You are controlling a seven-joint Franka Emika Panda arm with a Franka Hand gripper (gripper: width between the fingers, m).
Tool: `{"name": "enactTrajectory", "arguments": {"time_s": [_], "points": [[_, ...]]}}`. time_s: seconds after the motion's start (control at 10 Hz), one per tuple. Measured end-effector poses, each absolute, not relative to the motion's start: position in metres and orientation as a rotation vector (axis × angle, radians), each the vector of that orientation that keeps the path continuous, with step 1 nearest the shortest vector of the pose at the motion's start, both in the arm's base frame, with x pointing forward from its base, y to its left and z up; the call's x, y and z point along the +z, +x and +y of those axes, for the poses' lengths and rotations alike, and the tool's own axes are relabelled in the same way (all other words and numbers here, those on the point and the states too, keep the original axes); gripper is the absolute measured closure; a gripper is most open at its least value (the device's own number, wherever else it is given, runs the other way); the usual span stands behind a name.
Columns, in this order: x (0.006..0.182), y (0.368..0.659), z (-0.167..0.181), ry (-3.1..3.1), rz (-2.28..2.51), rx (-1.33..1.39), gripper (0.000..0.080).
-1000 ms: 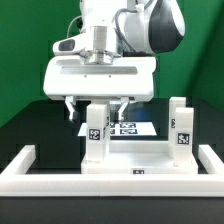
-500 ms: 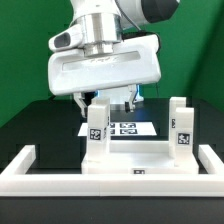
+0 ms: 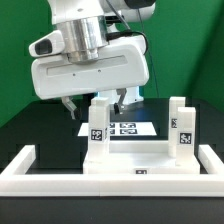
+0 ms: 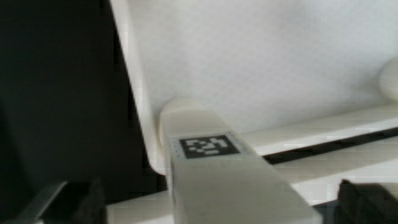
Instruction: Assemble desk
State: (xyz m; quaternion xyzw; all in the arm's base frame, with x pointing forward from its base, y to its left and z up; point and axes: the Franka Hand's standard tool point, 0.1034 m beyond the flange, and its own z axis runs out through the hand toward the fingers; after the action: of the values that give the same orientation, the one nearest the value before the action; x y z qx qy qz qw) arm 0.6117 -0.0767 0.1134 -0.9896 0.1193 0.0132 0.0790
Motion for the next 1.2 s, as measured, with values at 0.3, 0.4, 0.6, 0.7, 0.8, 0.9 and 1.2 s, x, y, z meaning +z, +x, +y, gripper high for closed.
{"name": "enactTrajectory", "arguments": {"time_s": [0.3,0.4,0.6,0.7,0.8,0.9,1.2], "points": [[0.113,0.611,-0.076,-2.942,0.492,0.051,0.0433],[0.113,0.611,-0.076,-2.919,0.619,0.062,0.0511],[0.113,0.611,-0.075,-2.866,0.838,0.08,0.0511],[0.113,0.611,-0.075,-2.837,0.938,0.088,0.0511],[0.112,0.611,-0.074,-2.801,1.043,0.097,0.0511],[0.111,0.613,-0.074,-2.714,1.249,0.108,0.0511],[0.112,0.619,-0.059,-2.196,2.017,0.194,0.0511]]}}
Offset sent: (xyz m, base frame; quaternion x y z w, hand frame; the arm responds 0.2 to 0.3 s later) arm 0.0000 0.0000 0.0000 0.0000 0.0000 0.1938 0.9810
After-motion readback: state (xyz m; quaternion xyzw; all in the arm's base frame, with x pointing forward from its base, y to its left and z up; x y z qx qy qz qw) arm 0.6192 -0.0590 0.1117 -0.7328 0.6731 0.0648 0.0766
